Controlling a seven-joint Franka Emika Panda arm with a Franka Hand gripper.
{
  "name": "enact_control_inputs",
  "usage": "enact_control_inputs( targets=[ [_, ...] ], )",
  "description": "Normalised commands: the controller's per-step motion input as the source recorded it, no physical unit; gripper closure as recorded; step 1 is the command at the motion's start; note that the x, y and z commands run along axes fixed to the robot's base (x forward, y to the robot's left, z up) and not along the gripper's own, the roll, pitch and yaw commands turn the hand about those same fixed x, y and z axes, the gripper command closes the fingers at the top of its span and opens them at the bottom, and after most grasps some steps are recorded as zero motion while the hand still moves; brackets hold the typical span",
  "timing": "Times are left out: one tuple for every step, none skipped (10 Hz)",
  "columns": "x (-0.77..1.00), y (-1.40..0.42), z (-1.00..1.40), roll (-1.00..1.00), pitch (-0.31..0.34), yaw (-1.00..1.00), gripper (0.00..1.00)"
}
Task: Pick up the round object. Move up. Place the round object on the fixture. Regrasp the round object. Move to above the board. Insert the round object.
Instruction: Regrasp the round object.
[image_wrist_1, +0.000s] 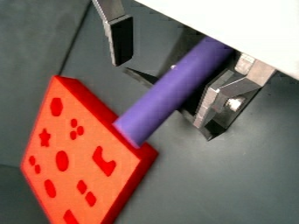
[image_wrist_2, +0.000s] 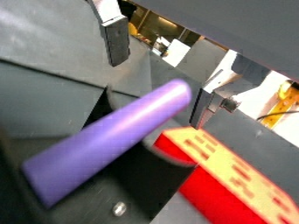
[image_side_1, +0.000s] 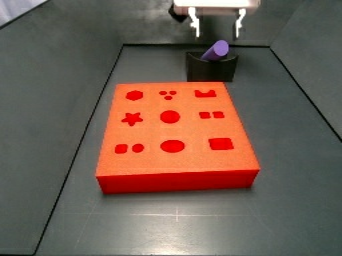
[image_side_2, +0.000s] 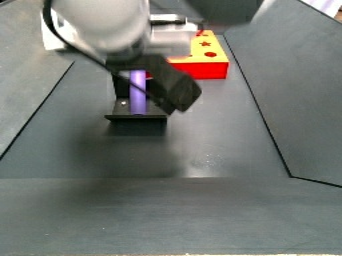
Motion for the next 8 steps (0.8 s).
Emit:
enact_control_inputs(
  targets=[
    [-0.03,0.01,0.67,0.04,0.129,-0.01,0.0],
    [-0.02,0.01,0.49,0.04,0.127,-0.03,0.0],
    [-0.02,0.01,0.31,0.03,0.117,-0.05,0.0],
    [0.0,-0.96,1.0,1.0,0.061,-0.01,0.0],
    [0.0,-1.0,0.97,1.0,0.057,-0.01,0.0],
    [-0.02,-1.0,0.96,1.0,0.048,-0.01,0.0],
    [-0.06,-1.0,0.94,1.0,0.04,-0.01,0.0],
    [-0.08,-0.89,0.79,1.0,0.034,-0.01,0.0]
  ],
)
